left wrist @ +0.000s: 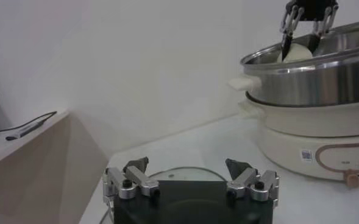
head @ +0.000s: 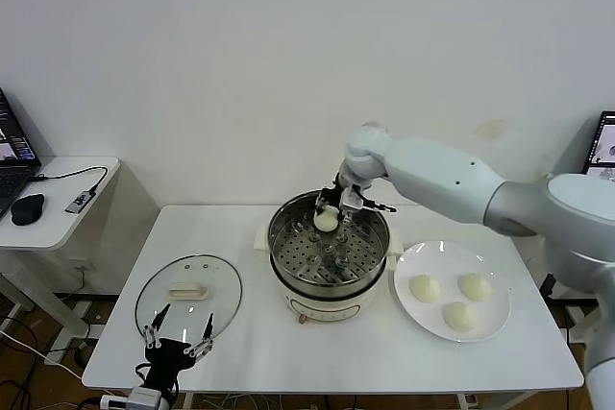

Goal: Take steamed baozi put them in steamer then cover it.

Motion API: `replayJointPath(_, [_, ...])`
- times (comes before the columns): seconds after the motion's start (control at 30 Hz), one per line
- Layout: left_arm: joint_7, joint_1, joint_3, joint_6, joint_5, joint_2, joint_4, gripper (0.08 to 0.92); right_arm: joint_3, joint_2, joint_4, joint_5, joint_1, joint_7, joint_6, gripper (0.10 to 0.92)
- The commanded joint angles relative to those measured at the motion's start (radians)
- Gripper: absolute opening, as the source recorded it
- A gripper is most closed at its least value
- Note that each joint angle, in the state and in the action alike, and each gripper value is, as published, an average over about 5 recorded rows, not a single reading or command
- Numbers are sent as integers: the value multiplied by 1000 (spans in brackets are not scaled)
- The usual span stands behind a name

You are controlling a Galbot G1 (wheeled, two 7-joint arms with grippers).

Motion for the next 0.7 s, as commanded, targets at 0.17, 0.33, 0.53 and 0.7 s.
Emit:
replayJointPath(0.17, [-1,0,2,0,2,-4,-2,823,14,-5,-8,25,24,10,24,751])
replayJointPath(0.33, [0,3,0,1,3,-4,-11,823,-59,-95,133,337,158,-77,-178,817])
replayJointPath(0.53, [2,4,-1,3,1,3,-23,823,-164,-295,404,689,330,-178,-680,823])
replayJointPath(0.7, [3,-2,2,5,-1,11,-28,823,-185,-453,548,779,386,-176,-987,823])
